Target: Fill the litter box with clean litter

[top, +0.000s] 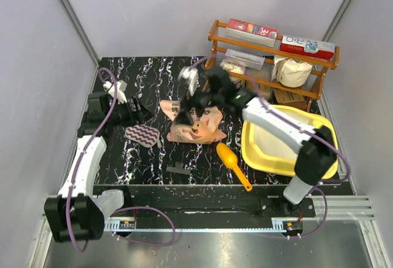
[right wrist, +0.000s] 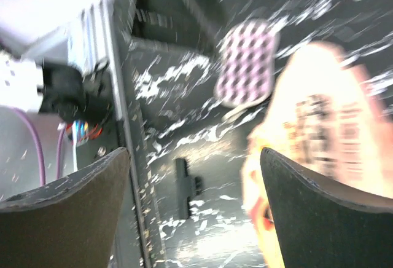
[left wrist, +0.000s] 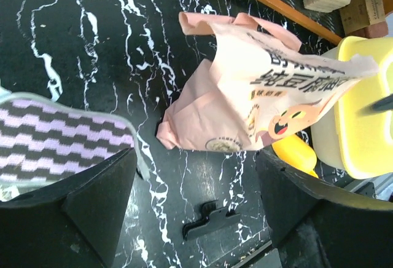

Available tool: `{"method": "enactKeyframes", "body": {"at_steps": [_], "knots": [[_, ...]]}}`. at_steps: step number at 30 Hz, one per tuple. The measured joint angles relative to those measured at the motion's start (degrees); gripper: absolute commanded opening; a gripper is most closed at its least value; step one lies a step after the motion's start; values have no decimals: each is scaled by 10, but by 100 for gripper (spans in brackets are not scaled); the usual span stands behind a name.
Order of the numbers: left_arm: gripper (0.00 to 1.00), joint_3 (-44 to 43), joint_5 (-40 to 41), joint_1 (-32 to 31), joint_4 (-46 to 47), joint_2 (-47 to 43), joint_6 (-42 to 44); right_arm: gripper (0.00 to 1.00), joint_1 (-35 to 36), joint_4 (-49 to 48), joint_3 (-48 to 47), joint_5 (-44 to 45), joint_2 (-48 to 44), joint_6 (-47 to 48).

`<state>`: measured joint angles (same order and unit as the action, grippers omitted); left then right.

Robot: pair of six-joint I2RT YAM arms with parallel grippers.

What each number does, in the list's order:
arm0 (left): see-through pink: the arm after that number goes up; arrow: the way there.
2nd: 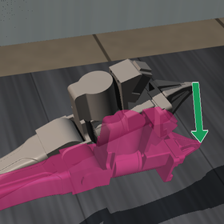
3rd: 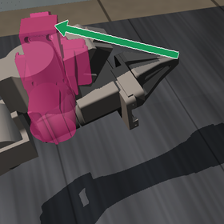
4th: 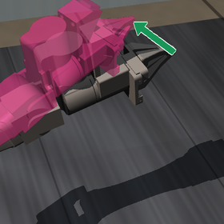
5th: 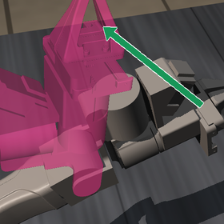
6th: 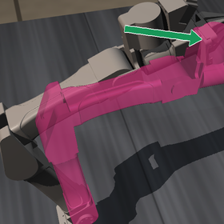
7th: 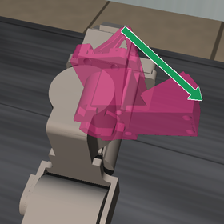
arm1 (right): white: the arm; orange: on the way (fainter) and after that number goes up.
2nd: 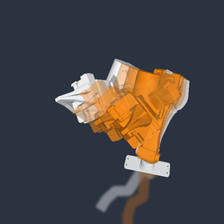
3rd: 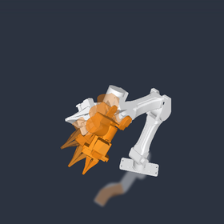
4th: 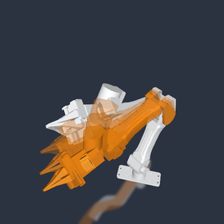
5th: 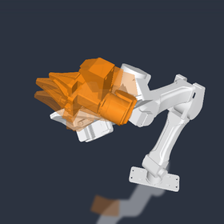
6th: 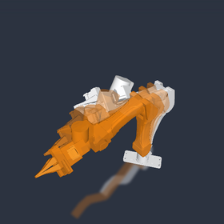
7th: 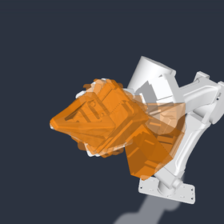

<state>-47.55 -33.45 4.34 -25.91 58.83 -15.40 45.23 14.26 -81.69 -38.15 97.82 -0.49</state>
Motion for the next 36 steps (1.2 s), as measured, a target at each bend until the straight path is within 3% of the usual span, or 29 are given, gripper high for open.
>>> {"method": "enactKeyframes", "body": {"at_steps": [3,6,13,15,16,19,20,24,29,36], "knots": [[83,-7,-17,-6,45,48,-21,93,-51,42,-66,17,-49,10],[79,-23,-51,-9,95,116,-55,89,-82,69,-70,59,-108,37],[76,-148,-149,-44,151,316,-103,91,-80,134,-72,178,-142,110],[71,-172,-172,-66,164,352,-117,91,-80,144,-75,212,-143,147],[68,-180,-179,-74,169,363,-125,91,-80,146,-74,224,-143,160],[44,-200,-204,-97,196,401,-167,91,-86,140,-61,251,-145,195],[31,-204,-216,-103,202,410,-179,91,-89,140,-55,256,-146,201],[13,-206,-268,-108,236,429,-224,91,-116,140,-39,267,-143,209],[11,-188,-282,-106,283,415,-244,97,-144,139,-52,252,-112,212],[16,-160,-271,-99,258,336,-189,96,-149,157,-117,139,1,194]]}}
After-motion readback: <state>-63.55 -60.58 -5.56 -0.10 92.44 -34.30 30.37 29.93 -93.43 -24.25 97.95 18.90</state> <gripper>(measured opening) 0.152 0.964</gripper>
